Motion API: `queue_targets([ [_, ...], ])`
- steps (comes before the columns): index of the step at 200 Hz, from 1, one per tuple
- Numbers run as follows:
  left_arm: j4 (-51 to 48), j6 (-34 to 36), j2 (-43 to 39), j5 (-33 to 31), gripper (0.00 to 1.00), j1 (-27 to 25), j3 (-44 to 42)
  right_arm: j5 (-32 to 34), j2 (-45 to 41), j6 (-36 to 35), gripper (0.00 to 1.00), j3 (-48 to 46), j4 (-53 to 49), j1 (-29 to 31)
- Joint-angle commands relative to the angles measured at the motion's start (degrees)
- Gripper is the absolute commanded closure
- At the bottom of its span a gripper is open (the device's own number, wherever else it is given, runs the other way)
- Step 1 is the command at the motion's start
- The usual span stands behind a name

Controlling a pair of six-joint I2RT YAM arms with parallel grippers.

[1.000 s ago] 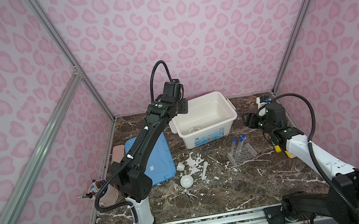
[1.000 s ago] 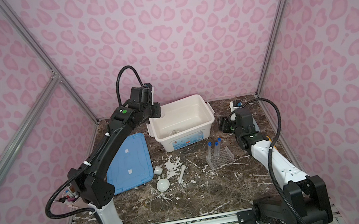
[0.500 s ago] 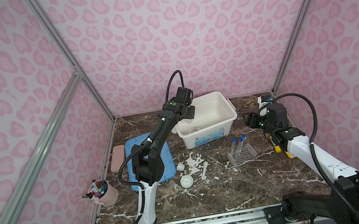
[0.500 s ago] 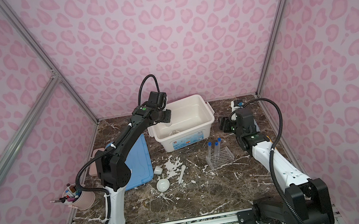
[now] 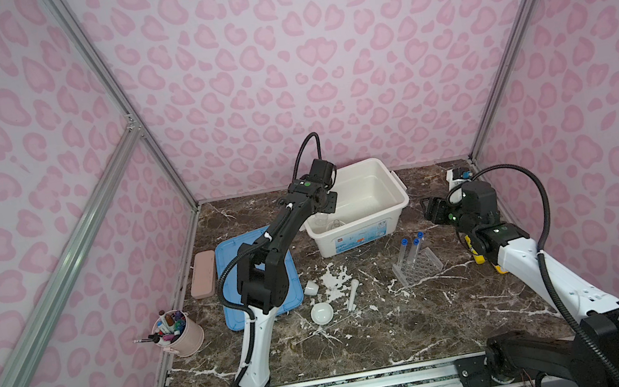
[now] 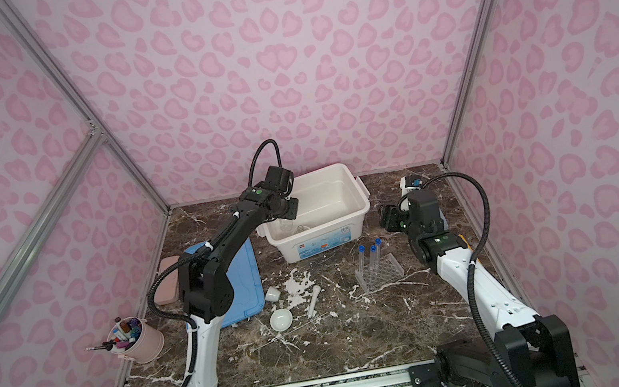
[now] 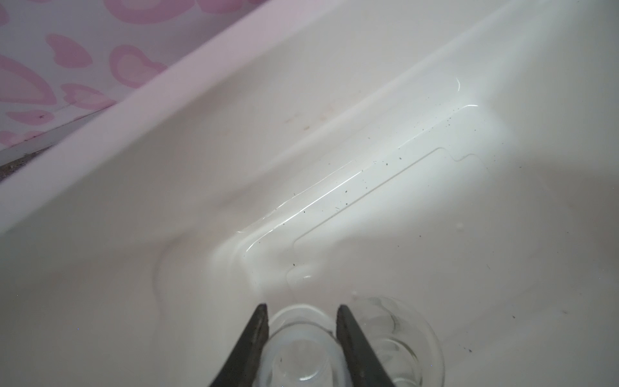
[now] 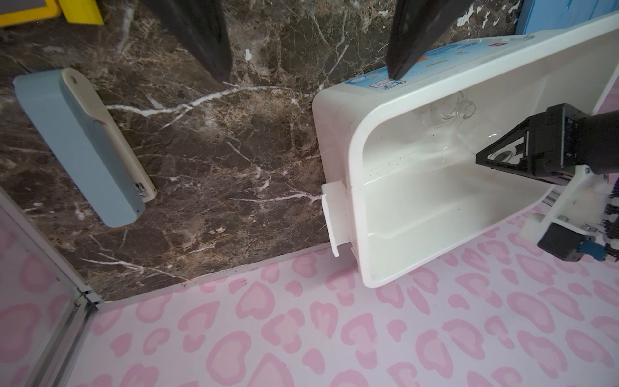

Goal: Organize the chemistry lab equipment
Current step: 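Lower the glass bottle into the white bin with left gripper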

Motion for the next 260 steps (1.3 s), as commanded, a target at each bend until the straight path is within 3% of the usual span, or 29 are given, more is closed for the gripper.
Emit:
queue_targets([
  [1, -0.33, -0.28, 1.06, -0.09, 0.86, 0.18, 0.89, 0.47, -0.46, -0.29, 0.25, -0.50, 0.32, 0.03],
  [191, 2.36, -7.45, 4.80, 3.60, 0.86, 1.35, 0.79, 1.66, -2.49, -0.73, 0.25, -2.46, 0.18, -0.32],
  [260, 1.69, -8.75, 5.43, 4.26, 0.82, 1.37, 0.11, 1.74, -2.66, -0.58, 0.25, -2.59, 0.15, -0.35],
])
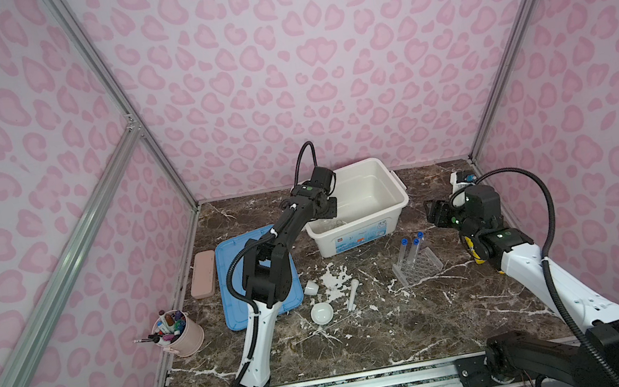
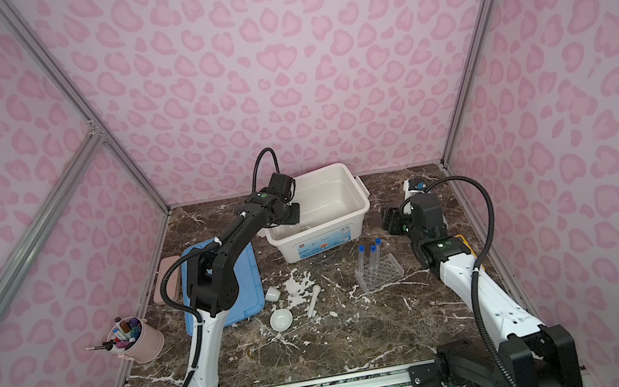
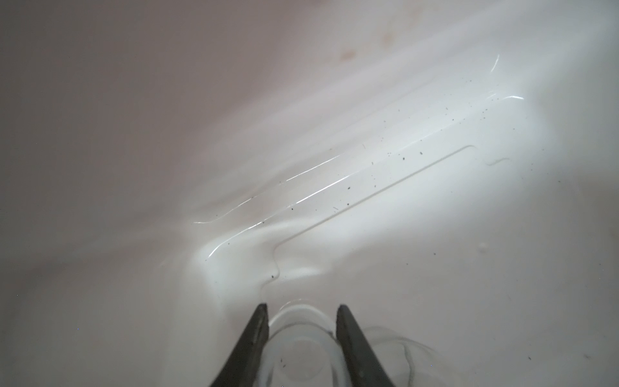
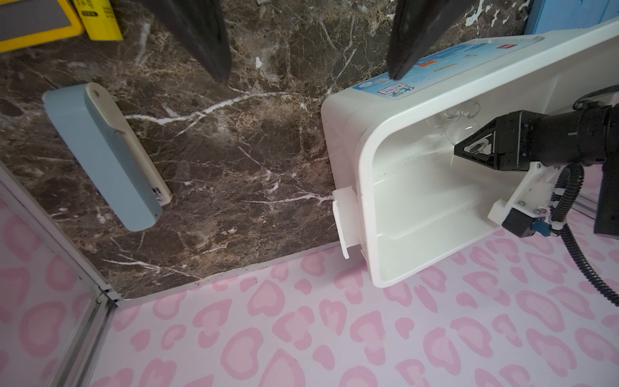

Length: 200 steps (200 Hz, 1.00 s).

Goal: Organize the chemistry lab equipment
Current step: 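Lower the glass bottle into the white bin with left gripper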

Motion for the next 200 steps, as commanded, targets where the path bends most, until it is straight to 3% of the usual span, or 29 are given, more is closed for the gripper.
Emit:
queue_targets([
  [1, -0.03, -1.10, 0.45, 0.59, 0.82, 0.10, -0.05, 0.23, -0.21, -0.38, 0.25, -0.57, 0.30, -0.07],
  [76, -0.04, -1.75, 0.23, 0.68, 0.71, 0.10, -0.97, 0.41, -0.52, -0.54, 0.24, -0.50, 0.30, -0.19],
  [107, 0.04, -1.90, -0.15, 0.52, 0.65, 0.10, -0.97, 0.32, -0.43, -0.53, 0.24, -0.29, 0.32, -0.24],
  [117, -0.04, -1.77, -0.33, 0.52, 0.57, 0.10, -0.97, 0.37, -0.34, -0.59, 0.24, -0.20, 0.36, -0.27],
  [200, -0.21, -2.68, -3.56, 1.40, 0.39, 0.10, -1.17, 0.15, -0.25, -0.69, 0.24, 0.19, 0.19, -0.33],
])
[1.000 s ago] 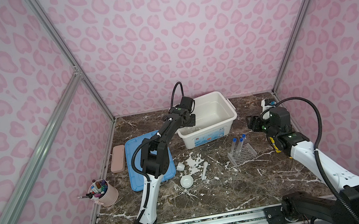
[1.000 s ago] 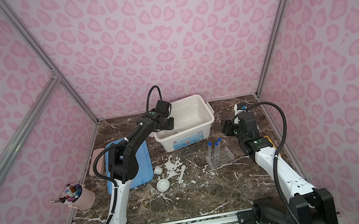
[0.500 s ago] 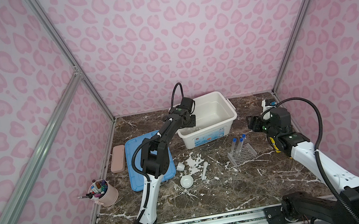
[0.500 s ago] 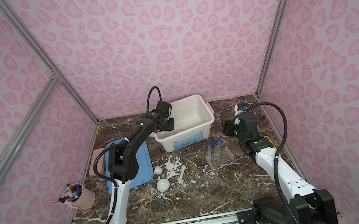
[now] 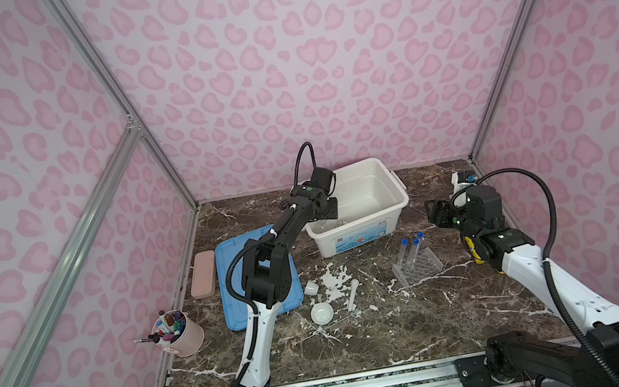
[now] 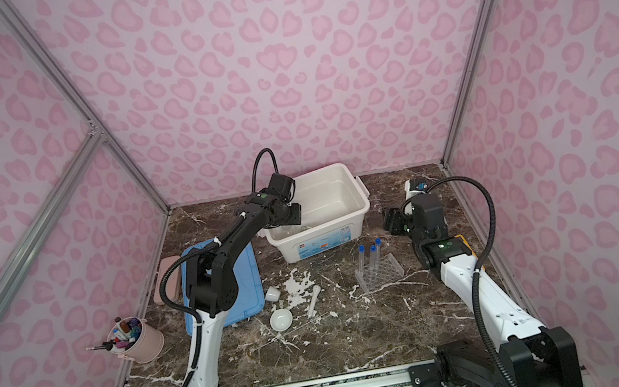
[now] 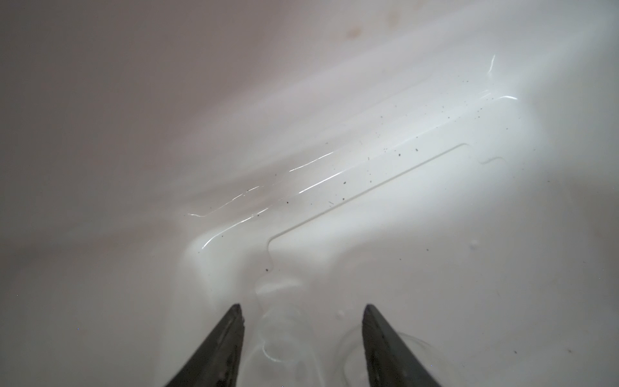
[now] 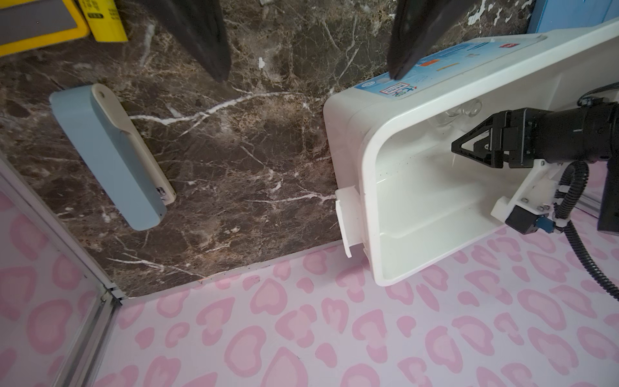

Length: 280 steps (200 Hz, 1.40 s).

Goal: Organize the chemistry lab equipment
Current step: 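Lower the glass bottle into the white bin with left gripper, then open left gripper to release the bottle and withdraw toward the crucible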

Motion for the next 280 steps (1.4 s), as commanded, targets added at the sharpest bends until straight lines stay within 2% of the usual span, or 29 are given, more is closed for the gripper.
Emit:
queue_targets([
  [1, -0.19, -0.99, -2.77, 0.37, 0.39, 0.10, -0.24, 0.10, 0.18, -0.49, 0.24, 0.41, 0.22, 0.04],
  [79, 0.19, -1.90, -6.44, -0.15, 0.31, 0.02, -0.23, 0.10, 0.18, -0.51, 0.24, 0.56, -0.02, -0.04],
  [125, 1.06, -1.73, -12.68, -3.40, 0.25, -0.50, -3.27, 0.19, -0.34, -0.52, 0.24, 0.22, -0.02, -0.14],
  [177, 8.47, -1.66, -27.40, -8.33, 0.16, -1.47, -18.44, -0.07, -0.51, -0.10, 0.24, -0.14, 0.33, -0.13],
  [216, 12.63, -2.57, -38.90, -10.63, 0.15, -1.83, -31.97, -0.38, -0.52, 0.22, 0.24, -0.31, 0.64, -0.13],
  [280, 14.81, -3.69, -53.49, -8.23, 0.14, -2.18, -51.59, -0.51, -1.22, 0.68, 0.24, -0.74, 0.59, -0.13],
])
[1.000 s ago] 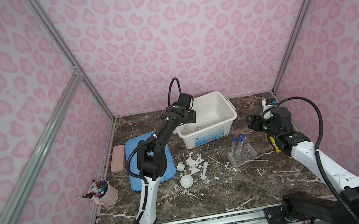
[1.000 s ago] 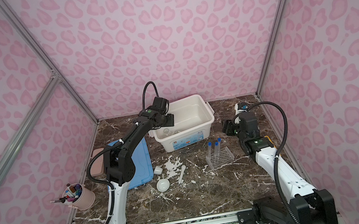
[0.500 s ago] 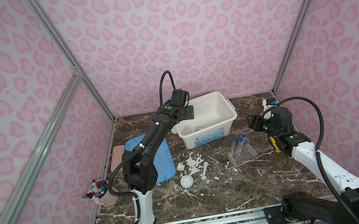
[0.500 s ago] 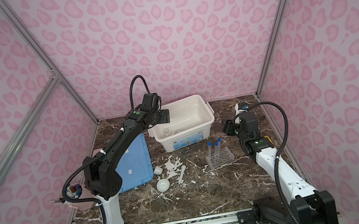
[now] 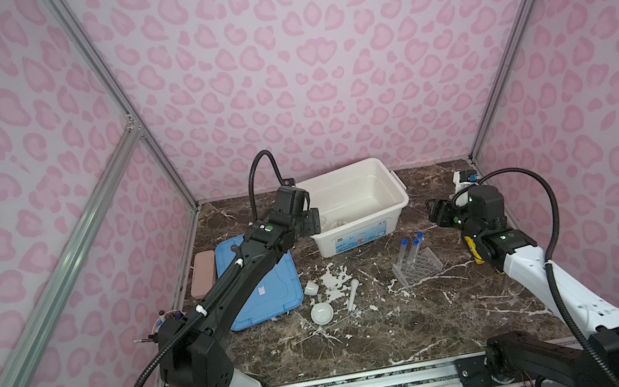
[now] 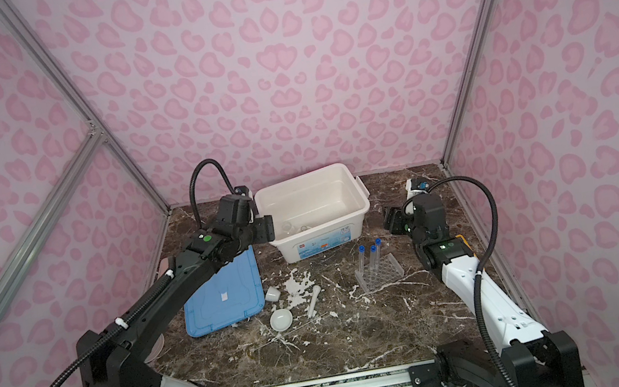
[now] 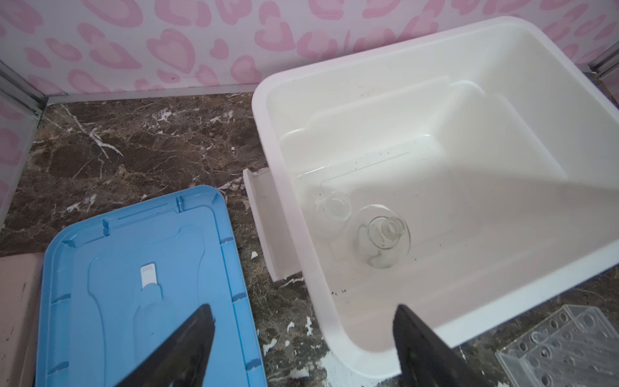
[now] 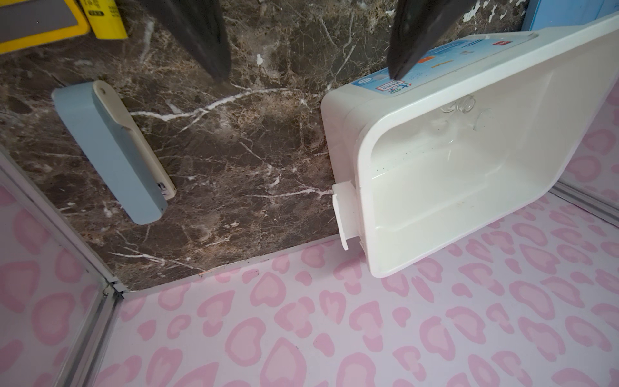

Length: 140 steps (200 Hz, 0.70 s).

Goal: Organize the chemistry lab equipment
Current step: 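Open left gripper to release the bottle and withdraw toward the crucible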

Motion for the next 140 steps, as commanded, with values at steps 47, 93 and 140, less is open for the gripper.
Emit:
queue_targets([
  [47, 2.03, -2.43, -11.09, 4.13, 0.14, 0.05, -14.76, -0.60, -0.46, 0.73, 0.24, -0.79, 0.31, -0.02],
  [93, 3.47, -1.44, -15.91, 11.69, 0.13, 0.18, -23.35, -0.69, -0.37, 1.03, 0.24, -0.95, 0.48, 0.00],
  [140, 4.81, -2.09, -14.99, 18.80, 0.16, 0.66, -28.95, -0.93, -0.20, 1.21, 0.24, -0.93, 0.66, 0.00],
])
